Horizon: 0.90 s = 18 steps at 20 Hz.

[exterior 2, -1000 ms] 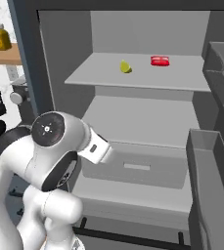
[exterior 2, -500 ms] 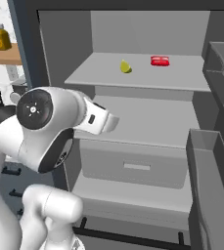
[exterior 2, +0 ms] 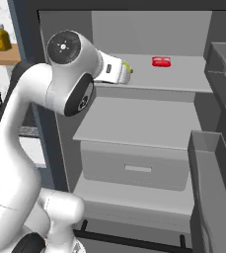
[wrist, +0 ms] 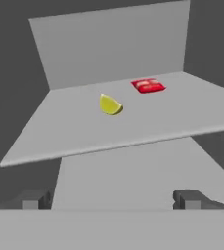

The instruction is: Grab a lemon wedge from the fridge and one ice cube from the ice bowl, and put them in the glass of lemonade.

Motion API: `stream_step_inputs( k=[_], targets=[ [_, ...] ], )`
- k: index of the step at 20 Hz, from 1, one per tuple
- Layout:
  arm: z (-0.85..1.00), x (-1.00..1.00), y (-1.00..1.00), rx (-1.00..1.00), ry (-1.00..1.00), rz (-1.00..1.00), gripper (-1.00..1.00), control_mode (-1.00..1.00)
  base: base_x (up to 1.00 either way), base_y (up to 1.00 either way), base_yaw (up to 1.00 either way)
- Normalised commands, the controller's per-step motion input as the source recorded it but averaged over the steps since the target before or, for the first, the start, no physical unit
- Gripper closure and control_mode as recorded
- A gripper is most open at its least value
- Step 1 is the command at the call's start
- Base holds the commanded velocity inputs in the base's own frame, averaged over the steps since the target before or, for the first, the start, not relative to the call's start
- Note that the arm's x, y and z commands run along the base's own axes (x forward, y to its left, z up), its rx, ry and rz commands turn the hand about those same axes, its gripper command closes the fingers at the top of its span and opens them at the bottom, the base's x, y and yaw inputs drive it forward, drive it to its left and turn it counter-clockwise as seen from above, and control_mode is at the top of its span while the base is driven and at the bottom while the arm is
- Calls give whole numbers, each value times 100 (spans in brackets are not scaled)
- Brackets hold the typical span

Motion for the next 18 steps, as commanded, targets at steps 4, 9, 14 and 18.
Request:
stream_step_inputs(
  k=[4, 9, 14, 18],
  targets=[
    [-17, 100, -41, 0, 5, 17, -100, -100, 0, 0, 0],
    [-14, 98, -13, 0, 18, 13, -100, -100, 0, 0, 0],
    [-23, 100, 0, -5, 23, 4, -100, -100, 0, 0, 0],
    [-2, 84, 0, -3, 16, 0, -100, -100, 0, 0, 0]
  ],
)
